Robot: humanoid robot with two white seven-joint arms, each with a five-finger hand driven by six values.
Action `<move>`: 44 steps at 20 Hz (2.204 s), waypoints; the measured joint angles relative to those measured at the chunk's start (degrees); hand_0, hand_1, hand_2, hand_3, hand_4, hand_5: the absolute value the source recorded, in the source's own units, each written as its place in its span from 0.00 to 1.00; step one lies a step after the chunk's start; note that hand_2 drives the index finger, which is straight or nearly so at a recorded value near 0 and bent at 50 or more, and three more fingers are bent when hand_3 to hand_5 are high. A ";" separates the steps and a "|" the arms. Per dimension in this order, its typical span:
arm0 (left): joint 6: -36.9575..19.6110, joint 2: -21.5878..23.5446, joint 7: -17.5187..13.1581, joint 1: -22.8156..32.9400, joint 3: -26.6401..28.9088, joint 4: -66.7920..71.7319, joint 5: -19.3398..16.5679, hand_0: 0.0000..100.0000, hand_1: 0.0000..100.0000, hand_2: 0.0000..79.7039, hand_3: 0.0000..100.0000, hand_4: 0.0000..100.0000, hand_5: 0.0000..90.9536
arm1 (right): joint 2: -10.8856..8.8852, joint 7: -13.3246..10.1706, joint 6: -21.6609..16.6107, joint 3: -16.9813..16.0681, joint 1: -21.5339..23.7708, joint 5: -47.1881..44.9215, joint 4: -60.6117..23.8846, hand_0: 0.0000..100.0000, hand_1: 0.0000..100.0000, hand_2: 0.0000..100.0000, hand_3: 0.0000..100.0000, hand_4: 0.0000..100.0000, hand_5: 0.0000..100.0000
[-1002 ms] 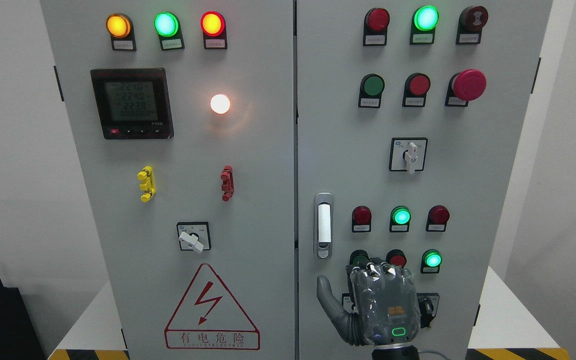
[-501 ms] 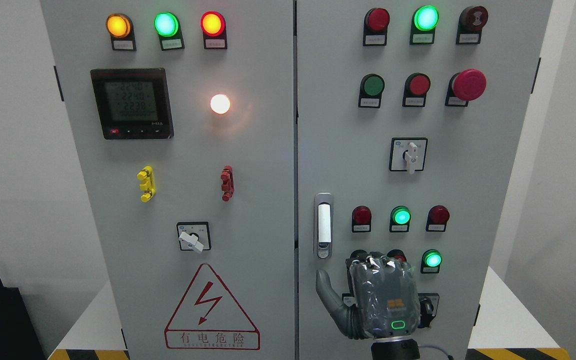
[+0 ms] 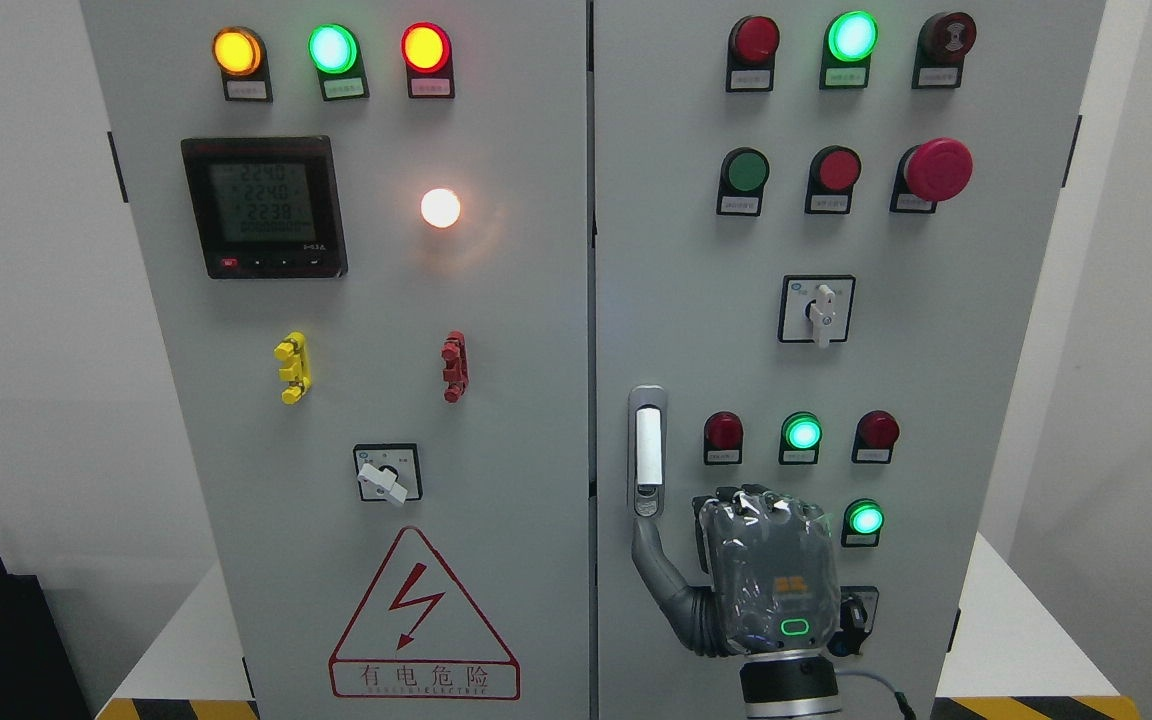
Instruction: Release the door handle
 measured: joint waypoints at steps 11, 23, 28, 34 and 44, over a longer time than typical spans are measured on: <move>0.00 0.00 0.00 0.00 0.00 0.00 0.00 0.12 0.39 0.00 0.00 0.00 0.00 | 0.12 1.84 0.03 0.16 -1.23 0.03 0.06 0.39 0.01 0.99 1.00 0.97 0.97; 0.00 0.00 0.00 0.00 0.00 0.00 0.00 0.12 0.39 0.00 0.00 0.00 0.00 | 0.19 2.87 0.02 0.16 -2.66 -0.08 0.47 0.40 0.01 0.99 1.00 0.97 0.97; 0.00 0.00 0.00 0.00 0.00 0.00 0.00 0.12 0.39 0.00 0.00 0.00 0.00 | 0.20 2.96 0.03 0.24 -2.93 -0.17 0.63 0.39 0.02 0.99 1.00 0.97 0.97; 0.00 0.00 0.00 0.00 0.00 0.00 0.00 0.12 0.39 0.00 0.00 0.00 0.00 | 0.23 3.05 0.02 0.29 -3.38 -0.22 0.85 0.39 0.02 0.99 1.00 0.97 0.97; 0.00 0.00 0.00 0.00 0.00 0.00 0.00 0.12 0.39 0.00 0.00 0.00 0.00 | 0.25 3.71 0.03 0.17 -3.91 -0.28 1.35 0.39 0.02 0.99 1.00 0.95 0.97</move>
